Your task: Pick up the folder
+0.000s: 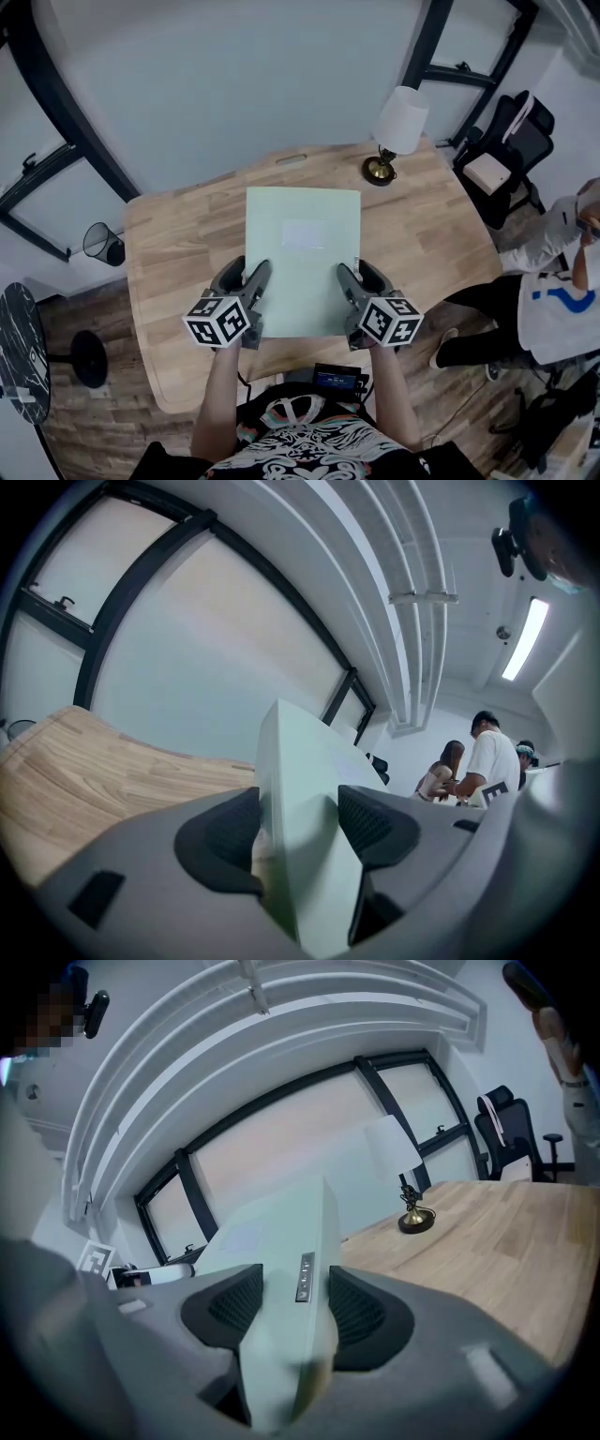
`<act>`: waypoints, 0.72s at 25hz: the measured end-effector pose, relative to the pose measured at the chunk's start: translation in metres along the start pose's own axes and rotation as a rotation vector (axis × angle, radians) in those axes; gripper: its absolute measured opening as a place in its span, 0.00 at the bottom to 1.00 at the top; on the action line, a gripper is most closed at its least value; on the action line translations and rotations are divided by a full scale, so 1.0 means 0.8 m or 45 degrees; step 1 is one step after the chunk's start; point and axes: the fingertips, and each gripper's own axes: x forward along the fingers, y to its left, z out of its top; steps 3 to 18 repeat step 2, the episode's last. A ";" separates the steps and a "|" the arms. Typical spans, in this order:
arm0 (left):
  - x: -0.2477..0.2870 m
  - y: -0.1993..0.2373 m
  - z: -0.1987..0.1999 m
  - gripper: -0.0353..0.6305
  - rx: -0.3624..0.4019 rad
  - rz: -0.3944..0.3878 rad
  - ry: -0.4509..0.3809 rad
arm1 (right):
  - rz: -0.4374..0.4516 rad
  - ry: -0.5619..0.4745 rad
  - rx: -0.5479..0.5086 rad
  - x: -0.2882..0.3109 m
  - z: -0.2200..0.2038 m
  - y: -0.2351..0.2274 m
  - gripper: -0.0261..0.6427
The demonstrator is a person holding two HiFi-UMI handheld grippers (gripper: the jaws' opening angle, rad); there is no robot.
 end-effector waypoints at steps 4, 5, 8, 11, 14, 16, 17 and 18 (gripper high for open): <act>0.002 0.001 -0.001 0.43 0.000 0.000 0.002 | -0.002 0.003 0.001 0.001 -0.001 -0.002 0.37; 0.002 0.001 -0.001 0.43 0.000 0.000 0.002 | -0.002 0.003 0.001 0.001 -0.001 -0.002 0.37; 0.002 0.001 -0.001 0.43 0.000 0.000 0.002 | -0.002 0.003 0.001 0.001 -0.001 -0.002 0.37; 0.002 0.001 -0.001 0.43 0.000 0.000 0.002 | -0.002 0.003 0.001 0.001 -0.001 -0.002 0.37; 0.002 0.001 -0.001 0.43 0.000 0.000 0.002 | -0.002 0.003 0.001 0.001 -0.001 -0.002 0.37; 0.002 0.001 -0.001 0.43 0.000 0.000 0.002 | -0.002 0.003 0.001 0.001 -0.001 -0.002 0.37; 0.002 0.001 -0.001 0.43 0.000 0.000 0.002 | -0.002 0.003 0.001 0.001 -0.001 -0.002 0.37; 0.002 0.001 -0.001 0.43 0.000 0.000 0.002 | -0.002 0.003 0.001 0.001 -0.001 -0.002 0.37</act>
